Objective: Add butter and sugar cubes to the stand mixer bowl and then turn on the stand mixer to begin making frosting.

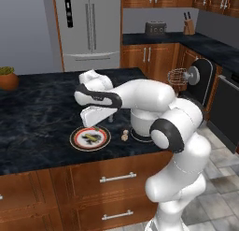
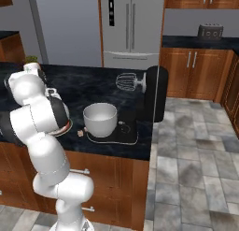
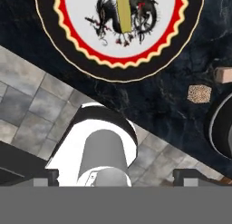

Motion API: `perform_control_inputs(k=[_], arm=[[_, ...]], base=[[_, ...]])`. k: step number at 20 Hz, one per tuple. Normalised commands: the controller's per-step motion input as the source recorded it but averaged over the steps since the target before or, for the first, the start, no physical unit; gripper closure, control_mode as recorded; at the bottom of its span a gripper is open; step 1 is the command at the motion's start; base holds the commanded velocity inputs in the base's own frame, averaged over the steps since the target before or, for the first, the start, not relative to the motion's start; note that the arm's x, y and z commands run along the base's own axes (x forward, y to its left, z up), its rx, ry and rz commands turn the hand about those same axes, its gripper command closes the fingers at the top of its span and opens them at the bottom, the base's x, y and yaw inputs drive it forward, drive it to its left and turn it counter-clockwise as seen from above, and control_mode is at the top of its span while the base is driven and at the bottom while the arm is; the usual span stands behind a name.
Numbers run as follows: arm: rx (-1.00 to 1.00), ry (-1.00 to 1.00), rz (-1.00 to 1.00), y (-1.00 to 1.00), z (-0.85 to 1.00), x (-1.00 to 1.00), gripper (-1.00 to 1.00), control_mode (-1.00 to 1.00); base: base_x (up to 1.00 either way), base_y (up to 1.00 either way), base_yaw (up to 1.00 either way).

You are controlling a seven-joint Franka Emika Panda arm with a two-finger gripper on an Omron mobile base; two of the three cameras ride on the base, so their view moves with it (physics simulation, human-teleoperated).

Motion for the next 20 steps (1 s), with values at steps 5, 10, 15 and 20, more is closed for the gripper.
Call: perform_control_inputs(k=[5,10,15,20], arm=[[0.21,-0.22,0.11,0.00,-0.32,0.01,-1.00,-1.00],[0.14,-0.15,0.06,0.01,-0.38,0.16,-1.00,-1.00],[0.03,-0.08,0.01,0.10,-0.21,0.35,-1.00,-1.00],[0.00,0.00,0.00,0.41,-0.08,0.36,-1.00,-1.00]], base=[[0.00,0.00,0.00],[0.00,0.00,0.00],[0.00,0.00,0.00],[0.00,0.00,0.00]])
